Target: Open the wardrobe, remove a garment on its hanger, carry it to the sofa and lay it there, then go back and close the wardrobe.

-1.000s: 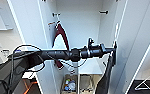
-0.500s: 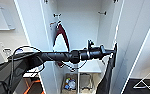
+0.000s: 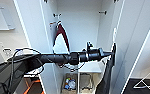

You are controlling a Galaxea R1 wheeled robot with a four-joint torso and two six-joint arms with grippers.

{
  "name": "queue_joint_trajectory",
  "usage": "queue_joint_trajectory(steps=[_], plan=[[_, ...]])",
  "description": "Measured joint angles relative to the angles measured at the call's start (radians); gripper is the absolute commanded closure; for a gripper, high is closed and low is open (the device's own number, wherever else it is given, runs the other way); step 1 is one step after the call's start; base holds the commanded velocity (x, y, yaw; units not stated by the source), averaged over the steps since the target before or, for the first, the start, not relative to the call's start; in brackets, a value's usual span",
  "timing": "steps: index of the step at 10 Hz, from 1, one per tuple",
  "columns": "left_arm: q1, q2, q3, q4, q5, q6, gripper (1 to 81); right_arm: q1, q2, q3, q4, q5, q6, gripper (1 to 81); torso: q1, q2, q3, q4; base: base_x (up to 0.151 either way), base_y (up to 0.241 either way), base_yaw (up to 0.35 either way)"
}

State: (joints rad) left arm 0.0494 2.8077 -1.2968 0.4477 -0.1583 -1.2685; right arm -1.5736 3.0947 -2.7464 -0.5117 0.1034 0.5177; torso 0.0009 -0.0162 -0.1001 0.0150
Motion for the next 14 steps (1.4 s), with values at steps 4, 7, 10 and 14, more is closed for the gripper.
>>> queue_joint_trajectory(steps=[4,7,10,14], plan=[[0.031,-0.020,0.010,0.007,0.001,-0.004,81.1,0.000,0.000,0.000,0.000,0.000,0.000,1.0,0.000,0.000,0.000,0.000,0.000,0.000,0.000],[0.031,-0.020,0.011,0.007,0.000,-0.004,81.1,0.000,0.000,0.000,0.000,0.000,0.000,1.0,0.000,0.000,0.000,0.000,0.000,0.000,0.000],[0.031,-0.014,0.010,0.007,0.000,-0.011,81.1,0.000,0.000,0.000,0.001,0.000,0.000,1.0,0.000,0.000,0.000,0.000,0.000,0.000,0.000],[0.031,-0.012,0.004,0.006,0.000,-0.012,81.1,0.000,0.000,0.000,0.002,0.000,0.000,1.0,0.000,0.000,0.000,0.000,0.000,0.000,-0.171]])
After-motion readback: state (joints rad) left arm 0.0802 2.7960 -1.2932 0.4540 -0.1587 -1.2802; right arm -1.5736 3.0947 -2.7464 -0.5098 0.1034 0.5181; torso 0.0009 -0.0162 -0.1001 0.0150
